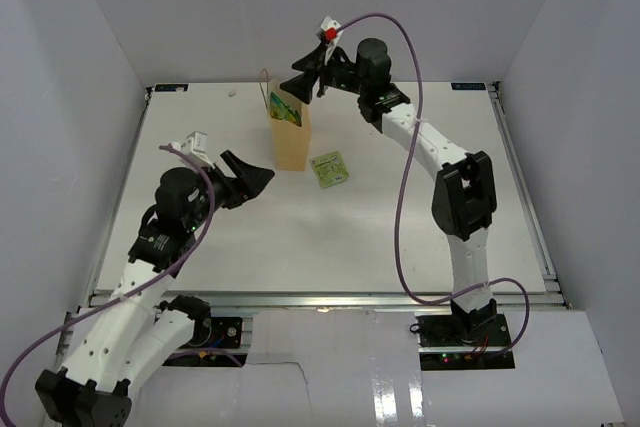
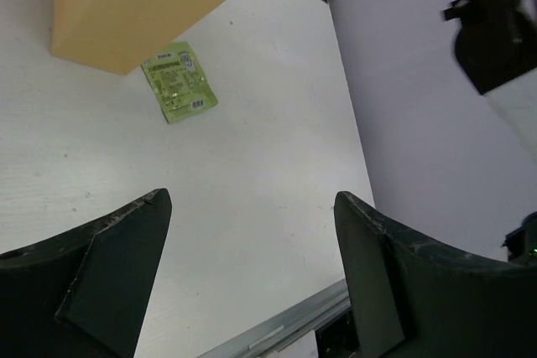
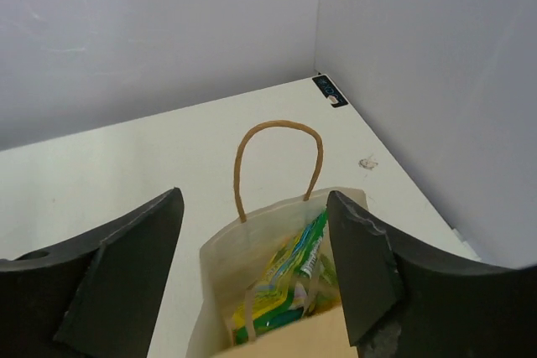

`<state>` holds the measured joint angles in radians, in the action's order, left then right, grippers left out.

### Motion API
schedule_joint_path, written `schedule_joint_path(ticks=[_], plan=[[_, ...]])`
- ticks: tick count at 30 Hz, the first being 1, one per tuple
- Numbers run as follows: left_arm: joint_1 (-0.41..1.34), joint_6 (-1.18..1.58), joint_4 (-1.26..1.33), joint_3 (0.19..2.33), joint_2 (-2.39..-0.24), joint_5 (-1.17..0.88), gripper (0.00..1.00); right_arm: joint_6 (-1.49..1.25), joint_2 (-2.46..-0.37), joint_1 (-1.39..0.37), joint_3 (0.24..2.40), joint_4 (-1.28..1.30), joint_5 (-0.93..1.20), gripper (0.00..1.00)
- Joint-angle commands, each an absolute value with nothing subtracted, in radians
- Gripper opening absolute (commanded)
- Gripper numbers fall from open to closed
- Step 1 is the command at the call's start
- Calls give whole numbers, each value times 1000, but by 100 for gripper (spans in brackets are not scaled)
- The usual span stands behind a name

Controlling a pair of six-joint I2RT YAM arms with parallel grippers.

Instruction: Place the snacks into the paper bag

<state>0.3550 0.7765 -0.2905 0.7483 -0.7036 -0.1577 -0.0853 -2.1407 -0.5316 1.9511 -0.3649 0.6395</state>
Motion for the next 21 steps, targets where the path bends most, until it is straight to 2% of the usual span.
schedule_joint_path(ticks=[1,7,11,16,21], plan=[[382,799,-258,781,-843,-244,88,-9,-1942,-474,1938,-281,775,76],[578,850,-270,865,-1174,-72,88,167,-1695,-323,1598,-7,750,79],[629,902,-264,917,-1323,69,89,210,-1621,-264,1389,225,564,84],[638,795,-213,939,-1338,78,89,34,-1733,-339,1328,414,374,82],[638,735,-257,861,-1191,158,90,-172,-1810,-446,1316,305,209,82]])
